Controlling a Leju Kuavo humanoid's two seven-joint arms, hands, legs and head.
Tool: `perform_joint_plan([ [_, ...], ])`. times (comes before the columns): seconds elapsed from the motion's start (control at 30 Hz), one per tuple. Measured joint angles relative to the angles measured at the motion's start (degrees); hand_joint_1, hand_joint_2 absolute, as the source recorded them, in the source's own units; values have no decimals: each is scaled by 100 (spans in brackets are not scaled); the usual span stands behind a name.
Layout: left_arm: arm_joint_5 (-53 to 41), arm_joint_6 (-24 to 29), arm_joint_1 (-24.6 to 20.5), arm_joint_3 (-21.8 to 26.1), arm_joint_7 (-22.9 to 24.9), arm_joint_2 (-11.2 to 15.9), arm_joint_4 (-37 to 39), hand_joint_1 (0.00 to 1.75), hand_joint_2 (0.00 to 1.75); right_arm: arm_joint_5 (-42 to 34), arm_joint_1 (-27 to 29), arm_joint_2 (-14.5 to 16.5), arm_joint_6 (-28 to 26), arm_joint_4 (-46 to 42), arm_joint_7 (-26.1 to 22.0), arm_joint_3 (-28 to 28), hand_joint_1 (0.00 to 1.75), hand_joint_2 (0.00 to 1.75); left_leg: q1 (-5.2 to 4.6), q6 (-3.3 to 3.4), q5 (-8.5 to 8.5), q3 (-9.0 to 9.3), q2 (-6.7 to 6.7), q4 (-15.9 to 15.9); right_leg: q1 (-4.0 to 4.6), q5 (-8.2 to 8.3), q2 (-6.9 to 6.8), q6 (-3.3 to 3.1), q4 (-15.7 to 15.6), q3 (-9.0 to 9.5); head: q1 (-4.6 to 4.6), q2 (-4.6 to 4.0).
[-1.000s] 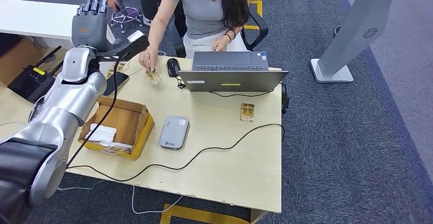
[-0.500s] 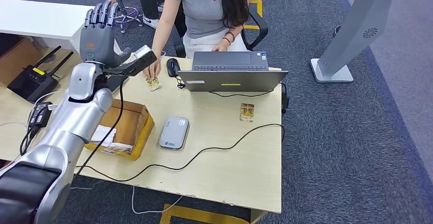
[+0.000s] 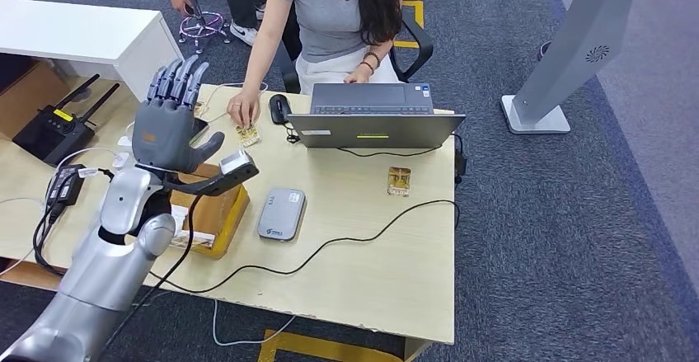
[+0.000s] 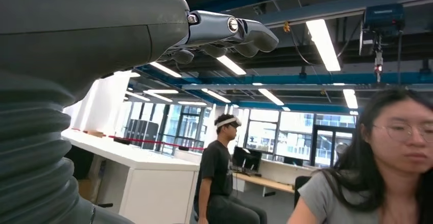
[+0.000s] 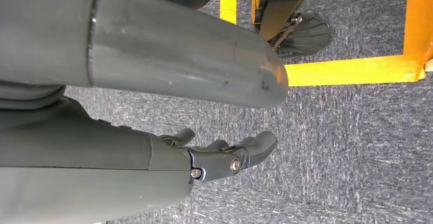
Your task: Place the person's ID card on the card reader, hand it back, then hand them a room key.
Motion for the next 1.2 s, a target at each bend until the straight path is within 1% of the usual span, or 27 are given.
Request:
perform_joint_plan([
  [0.17, -125, -210, 661, 0, -15, 150, -556, 0, 175, -75, 4, 0, -18, -1, -28, -159, 0, 0, 0, 1, -2, 0, 0, 0, 0, -1, 0, 0, -1, 0, -1, 0],
  [0.33, -264, -242, 1242, 0, -45, 204, -954, 0, 175, -108, 8, 0, -48, -1, -31, -284, 0, 0, 0, 0, -4, 0, 0, 0, 0, -2, -1, 0, -1, -2, -1, 0],
  [0.43, -290, -241, 1404, 0, -49, 222, -1088, 0, 175, -111, 9, 0, -50, -2, -31, -329, 0, 0, 0, 0, -4, 0, -1, 0, 0, -2, -2, 0, -2, -1, 0, -1],
  [0.6, -311, -264, 1528, 0, -75, 244, -1204, 0, 175, -125, 10, 0, -58, -2, -33, -371, 0, 0, 0, 0, -3, 1, 0, 0, 0, -2, -2, 1, -1, 1, 0, 0],
  [0.67, -350, -258, 1658, 0, -121, 247, -1280, 0, 175, -151, 12, 0, -61, -2, -39, -396, 0, 0, 0, 0, -3, 1, 1, 0, 0, -2, -1, 1, -1, 1, -1, 0],
  [0.8, -489, -168, 2112, 0, -205, 247, -1519, 0, 175, -179, 24, 0, -67, -2, -54, -470, 0, 0, 0, 3, -8, 0, 3, 0, 0, -5, 1, 0, -2, 0, 0, 0],
  [1.03, -679, 265, 3044, 0, -325, 244, -1975, 0, 175, -175, 43, 0, -86, -2, -60, -599, 0, 0, -2, 4, -25, 1, 3, 0, 0, -21, 1, 8, -2, 1, 0, 0],
  [1.2, -693, 417, 3450, 0, -343, 232, -2081, 0, 175, -161, 52, 0, -90, -2, -60, -646, 0, 0, -2, 4, -25, 1, 0, -1, 0, -23, -3, 9, -2, 3, 0, 0],
])
